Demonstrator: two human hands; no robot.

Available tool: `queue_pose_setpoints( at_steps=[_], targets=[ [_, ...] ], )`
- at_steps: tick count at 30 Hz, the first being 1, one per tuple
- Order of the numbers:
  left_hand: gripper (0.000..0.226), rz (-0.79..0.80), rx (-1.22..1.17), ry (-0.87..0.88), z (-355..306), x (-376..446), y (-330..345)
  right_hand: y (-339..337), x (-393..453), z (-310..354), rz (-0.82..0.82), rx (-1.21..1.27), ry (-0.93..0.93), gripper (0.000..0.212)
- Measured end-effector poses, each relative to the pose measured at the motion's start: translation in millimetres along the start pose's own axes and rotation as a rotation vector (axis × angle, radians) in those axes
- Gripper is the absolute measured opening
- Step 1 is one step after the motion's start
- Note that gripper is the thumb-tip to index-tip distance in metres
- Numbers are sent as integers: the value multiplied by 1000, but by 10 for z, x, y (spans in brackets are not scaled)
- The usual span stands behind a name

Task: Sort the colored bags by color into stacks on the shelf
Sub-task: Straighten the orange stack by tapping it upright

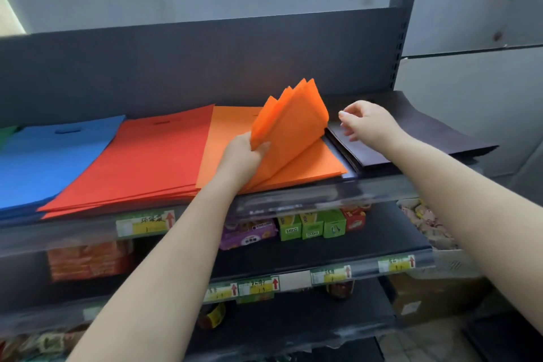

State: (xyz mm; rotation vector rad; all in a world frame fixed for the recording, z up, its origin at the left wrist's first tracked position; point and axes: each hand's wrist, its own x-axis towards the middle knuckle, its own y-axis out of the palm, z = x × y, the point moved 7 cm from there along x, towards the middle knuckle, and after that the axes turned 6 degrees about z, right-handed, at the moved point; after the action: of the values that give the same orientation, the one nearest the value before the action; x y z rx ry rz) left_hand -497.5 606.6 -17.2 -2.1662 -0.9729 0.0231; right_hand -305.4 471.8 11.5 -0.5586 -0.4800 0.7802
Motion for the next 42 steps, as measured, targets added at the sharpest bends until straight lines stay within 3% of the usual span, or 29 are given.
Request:
queue_pose_setpoints(
  at_steps=[4,9,11,17,24,27,32,35,38,40,42],
  targets=[
    [10,-146,-184,-55,155,-42,-70,395,-31,-39,273,131,211,30],
    [20,-263,-413,-85,297,-123,-142,572,15,-99,309,-114,365,41],
    [13,-290,-468,-83,329,-138,-163,607,51,-95,310,-132,383,43],
    [7,-311,-516,-52,331,-171,-174,582,143,-238,230,353,506,48],
    [6,-304,-487,-66,309,-168,-178,739,46,-160,340,730,559,33],
    [11,-263,-449,-49,275,-162,-154,715,102,-56,383,927,488,51],
    [30,-62,-186,76,80,-138,-31,613,240,52,457,997,476,88],
    [21,141,89,92,7,-176,77,557,262,-42,493,937,524,73],
    [51,314,68,54,40,-214,95,561,247,-175,562,857,559,55],
    [52,308,-6,55,61,-196,-28,562,257,-222,583,794,567,42],
    [34,161,35,56,158,-126,-256,575,268,-246,591,596,582,32]
  ],
)
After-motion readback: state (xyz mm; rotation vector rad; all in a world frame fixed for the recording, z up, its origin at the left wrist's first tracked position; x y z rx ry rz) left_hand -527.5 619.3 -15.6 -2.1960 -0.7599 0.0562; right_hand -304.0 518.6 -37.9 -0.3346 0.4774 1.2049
